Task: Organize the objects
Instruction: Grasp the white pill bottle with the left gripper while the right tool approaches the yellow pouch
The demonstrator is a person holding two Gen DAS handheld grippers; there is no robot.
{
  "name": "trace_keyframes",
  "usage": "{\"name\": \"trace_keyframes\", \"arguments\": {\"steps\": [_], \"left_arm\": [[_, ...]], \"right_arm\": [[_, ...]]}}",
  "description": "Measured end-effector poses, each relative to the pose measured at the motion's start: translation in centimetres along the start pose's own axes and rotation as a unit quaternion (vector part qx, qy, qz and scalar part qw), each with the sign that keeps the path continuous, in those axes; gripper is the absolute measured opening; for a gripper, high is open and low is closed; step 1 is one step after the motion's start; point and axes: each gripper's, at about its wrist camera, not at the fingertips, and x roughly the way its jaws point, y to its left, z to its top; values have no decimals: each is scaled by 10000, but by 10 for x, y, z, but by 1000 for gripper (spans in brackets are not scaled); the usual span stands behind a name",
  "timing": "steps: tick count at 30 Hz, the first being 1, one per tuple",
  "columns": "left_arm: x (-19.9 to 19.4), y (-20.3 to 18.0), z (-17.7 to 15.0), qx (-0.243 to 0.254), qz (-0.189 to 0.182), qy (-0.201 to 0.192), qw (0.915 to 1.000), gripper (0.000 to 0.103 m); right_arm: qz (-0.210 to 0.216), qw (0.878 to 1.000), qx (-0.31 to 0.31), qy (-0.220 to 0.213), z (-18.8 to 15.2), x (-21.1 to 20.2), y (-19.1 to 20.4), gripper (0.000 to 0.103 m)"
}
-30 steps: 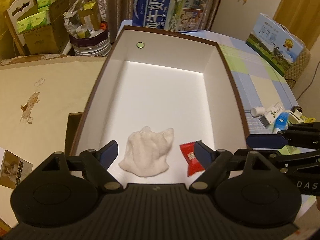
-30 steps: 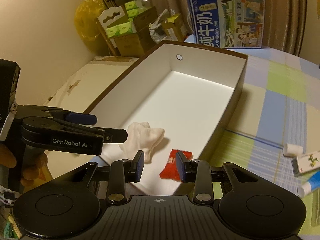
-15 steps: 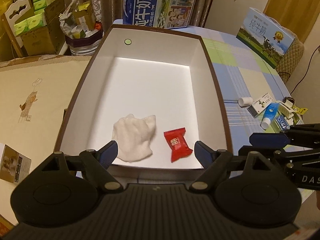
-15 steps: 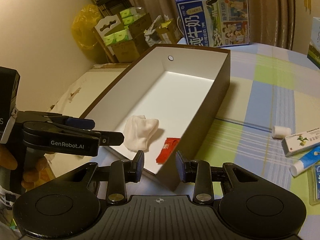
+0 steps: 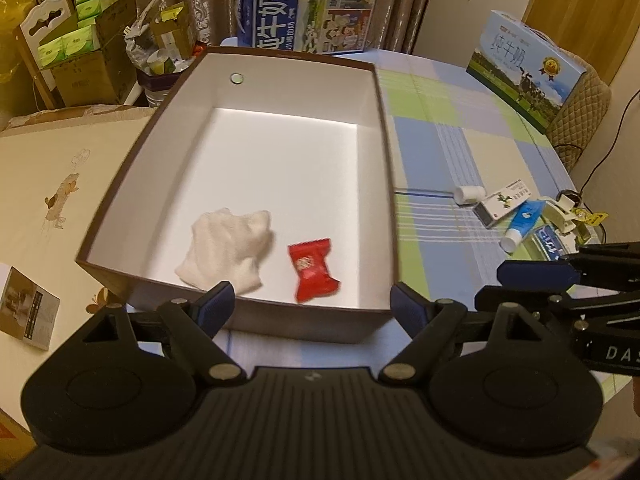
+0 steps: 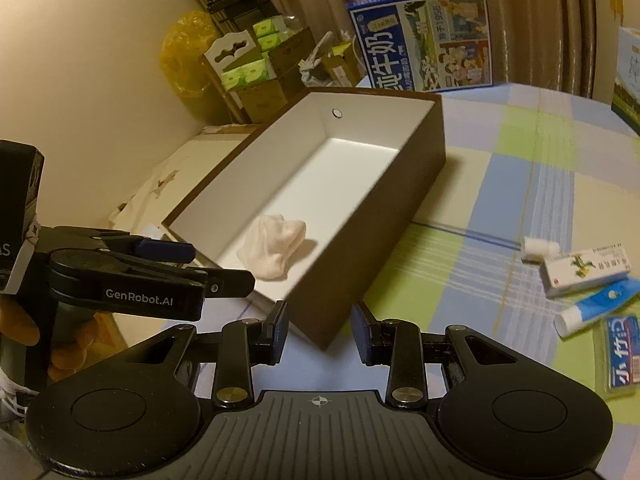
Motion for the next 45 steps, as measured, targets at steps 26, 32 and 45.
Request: {"name": "trace_keyframes", "arguments": {"steps": [26,32,45], "left_arm": [[43,-176,11,1035,-786,233,9912,82],[63,-198,20,1186,-825,204,9893,81],[130,-216,62,913,-478,419,9938,75]], "right_arm": [[-1136,9823,1469,-244,-60,-117,-149,33],[-1398,9735,1777,-345,-69,-131,-177,33],[-1959,9505,2363,-479,-79,-149,-239,33]]}}
